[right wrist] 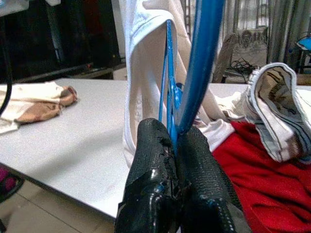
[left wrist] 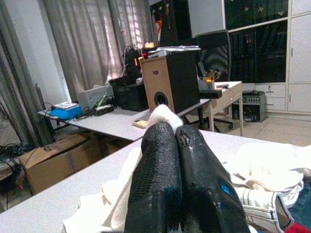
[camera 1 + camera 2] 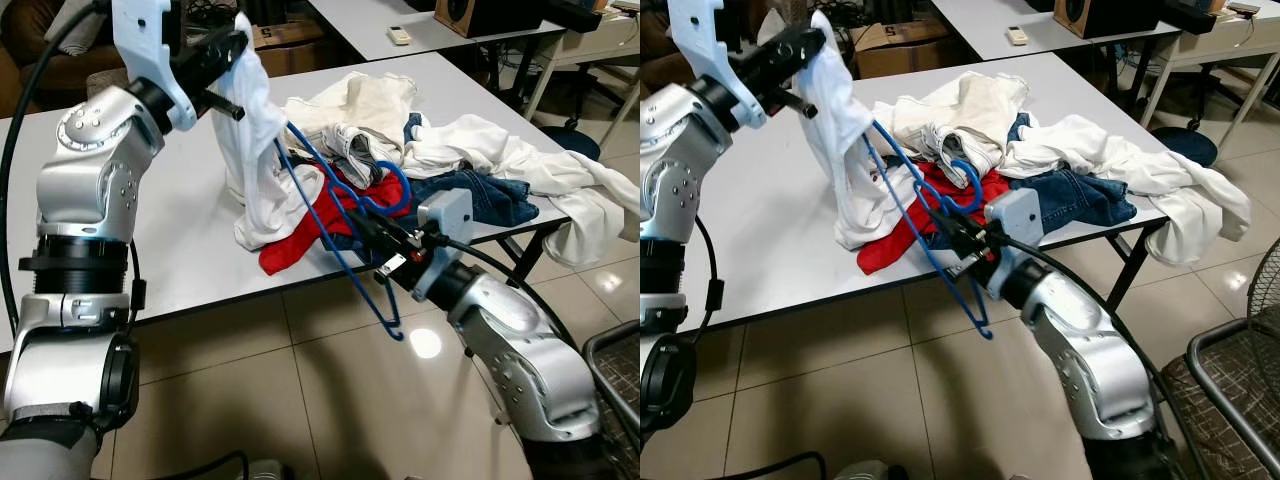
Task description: Hang hanger
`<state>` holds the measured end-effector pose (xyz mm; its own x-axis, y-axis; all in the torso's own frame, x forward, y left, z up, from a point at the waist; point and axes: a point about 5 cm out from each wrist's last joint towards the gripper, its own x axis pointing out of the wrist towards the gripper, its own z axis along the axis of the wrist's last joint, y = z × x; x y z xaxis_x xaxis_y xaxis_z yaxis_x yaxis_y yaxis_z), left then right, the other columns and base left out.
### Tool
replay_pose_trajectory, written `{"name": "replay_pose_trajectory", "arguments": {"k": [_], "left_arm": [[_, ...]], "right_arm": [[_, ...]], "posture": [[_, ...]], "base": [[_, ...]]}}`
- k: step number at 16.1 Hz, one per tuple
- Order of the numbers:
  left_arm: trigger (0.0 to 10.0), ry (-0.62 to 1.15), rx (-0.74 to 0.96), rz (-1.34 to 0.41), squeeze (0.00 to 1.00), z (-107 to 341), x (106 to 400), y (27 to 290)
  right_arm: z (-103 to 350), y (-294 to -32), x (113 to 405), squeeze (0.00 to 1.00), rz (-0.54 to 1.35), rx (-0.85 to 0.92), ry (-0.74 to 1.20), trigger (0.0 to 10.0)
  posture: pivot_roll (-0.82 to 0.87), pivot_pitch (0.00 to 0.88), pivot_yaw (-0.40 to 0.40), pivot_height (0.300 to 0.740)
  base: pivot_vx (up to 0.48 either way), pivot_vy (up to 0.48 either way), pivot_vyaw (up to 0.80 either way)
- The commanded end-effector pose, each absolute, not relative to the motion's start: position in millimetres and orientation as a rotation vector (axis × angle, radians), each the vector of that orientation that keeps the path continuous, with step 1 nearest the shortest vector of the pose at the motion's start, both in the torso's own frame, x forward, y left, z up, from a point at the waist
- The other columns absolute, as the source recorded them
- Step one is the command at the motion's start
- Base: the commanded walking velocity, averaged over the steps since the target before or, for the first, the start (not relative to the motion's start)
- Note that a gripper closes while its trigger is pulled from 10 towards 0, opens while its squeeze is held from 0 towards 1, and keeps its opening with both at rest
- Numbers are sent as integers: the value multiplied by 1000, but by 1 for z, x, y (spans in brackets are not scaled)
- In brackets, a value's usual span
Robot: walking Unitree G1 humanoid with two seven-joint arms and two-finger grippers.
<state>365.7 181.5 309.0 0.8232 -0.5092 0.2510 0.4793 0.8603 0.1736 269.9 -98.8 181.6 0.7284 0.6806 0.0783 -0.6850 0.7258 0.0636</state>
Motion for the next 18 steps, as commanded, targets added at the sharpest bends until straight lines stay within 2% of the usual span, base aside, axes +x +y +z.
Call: {"name": "replay_pose_trajectory", "arguments": {"k": [1, 9, 13, 18], "left_arm": [[0, -326, 120, -519, 0, 318, 362, 182], [0, -331, 113, -466, 0, 320, 365, 186], [0, -263, 79, -567, 0, 314, 356, 177], [0, -374, -70, -514, 0, 341, 356, 192]], "right_arm": [[185, -98, 272, 0, 765, 93, -71, 10000], [174, -85, 261, 0, 879, 43, -31, 10000], [173, -89, 280, 0, 721, 68, -34, 10000], [131, -73, 280, 0, 831, 18, 200, 10000]], "posture": [[-44, 0, 84, 740], [-46, 0, 88, 740], [-42, 1, 82, 740], [-35, 0, 72, 740]], "base": [[0, 0, 0], [0, 0, 0], [0, 0, 0], [0, 0, 0]]}}
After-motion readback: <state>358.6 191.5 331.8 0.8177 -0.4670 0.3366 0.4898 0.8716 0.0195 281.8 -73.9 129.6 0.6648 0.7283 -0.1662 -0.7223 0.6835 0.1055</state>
